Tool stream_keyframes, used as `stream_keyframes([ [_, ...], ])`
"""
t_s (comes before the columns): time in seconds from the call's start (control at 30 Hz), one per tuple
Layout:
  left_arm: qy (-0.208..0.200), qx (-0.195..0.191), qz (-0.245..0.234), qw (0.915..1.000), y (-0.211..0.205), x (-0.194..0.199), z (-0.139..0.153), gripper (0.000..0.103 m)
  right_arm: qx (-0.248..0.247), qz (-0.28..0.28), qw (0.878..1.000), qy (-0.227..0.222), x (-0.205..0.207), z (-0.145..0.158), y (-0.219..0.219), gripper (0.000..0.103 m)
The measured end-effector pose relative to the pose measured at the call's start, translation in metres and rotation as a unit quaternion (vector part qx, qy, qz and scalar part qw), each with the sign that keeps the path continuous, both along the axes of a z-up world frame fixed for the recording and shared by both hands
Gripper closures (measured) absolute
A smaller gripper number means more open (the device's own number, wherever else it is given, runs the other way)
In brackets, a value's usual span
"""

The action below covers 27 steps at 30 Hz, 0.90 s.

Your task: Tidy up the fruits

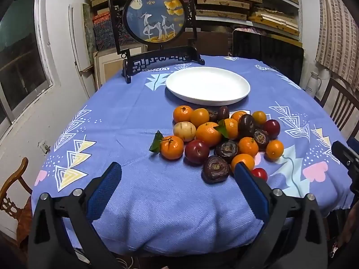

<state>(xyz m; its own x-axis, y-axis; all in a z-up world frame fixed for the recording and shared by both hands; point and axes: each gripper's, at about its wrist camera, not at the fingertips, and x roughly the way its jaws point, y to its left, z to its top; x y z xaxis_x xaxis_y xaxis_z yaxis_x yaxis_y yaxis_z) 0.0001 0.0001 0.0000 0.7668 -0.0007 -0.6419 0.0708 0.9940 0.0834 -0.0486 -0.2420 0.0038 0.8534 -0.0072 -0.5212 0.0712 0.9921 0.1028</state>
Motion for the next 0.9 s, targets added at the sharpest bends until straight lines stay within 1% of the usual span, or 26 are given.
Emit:
stream_keyframes([
  [0.07,0.001,-0.003,0.0,1.0,0.0,-0.001,0.0,0.005,-0.001,0.002,1.0,0.001,-0.001,0.002,0.004,0.004],
  [0.1,0.004,-0.01,0.0,0.9999,0.001,0.0,0.0,0.005,0.006,-0.002,1.0,0.004,0.002,0.0,-0.004,0.004],
  [0.17,0.006,-0.012,0.0,0.9999,0.006,0.0,-0.001,0.005,0.004,0.0,1.0,0.005,0.003,-0.001,-0.005,0.004],
  [0.2,0.007,-0.013,-0.001,0.9999,0.008,0.0,-0.002,0.005,-0.001,0.0,1.0,0.007,0.005,0.0,0.001,0.004],
  [0.37,0.005,-0.003,0.0,1.0,0.002,0.004,-0.003,0.005,0.003,0.0,1.0,0.009,0.008,-0.005,-0.003,0.004],
  [0.43,0.002,0.0,0.001,1.0,0.0,0.004,-0.005,0.005,0.0,0.002,1.0,0.008,0.003,-0.002,-0.006,0.004],
  [0.57,0.003,-0.007,-0.001,1.0,0.001,0.004,-0.006,0.005,0.003,0.006,1.0,0.011,0.005,-0.005,-0.004,0.004],
  [0.73,0.003,-0.003,-0.008,1.0,-0.002,0.003,-0.008,0.005,-0.001,0.018,1.0,0.016,0.005,-0.006,0.001,0.004],
  [0.9,0.007,-0.005,-0.011,0.9999,-0.003,0.004,-0.008,0.005,-0.001,0.017,1.0,0.015,0.005,-0.005,0.0,0.004],
])
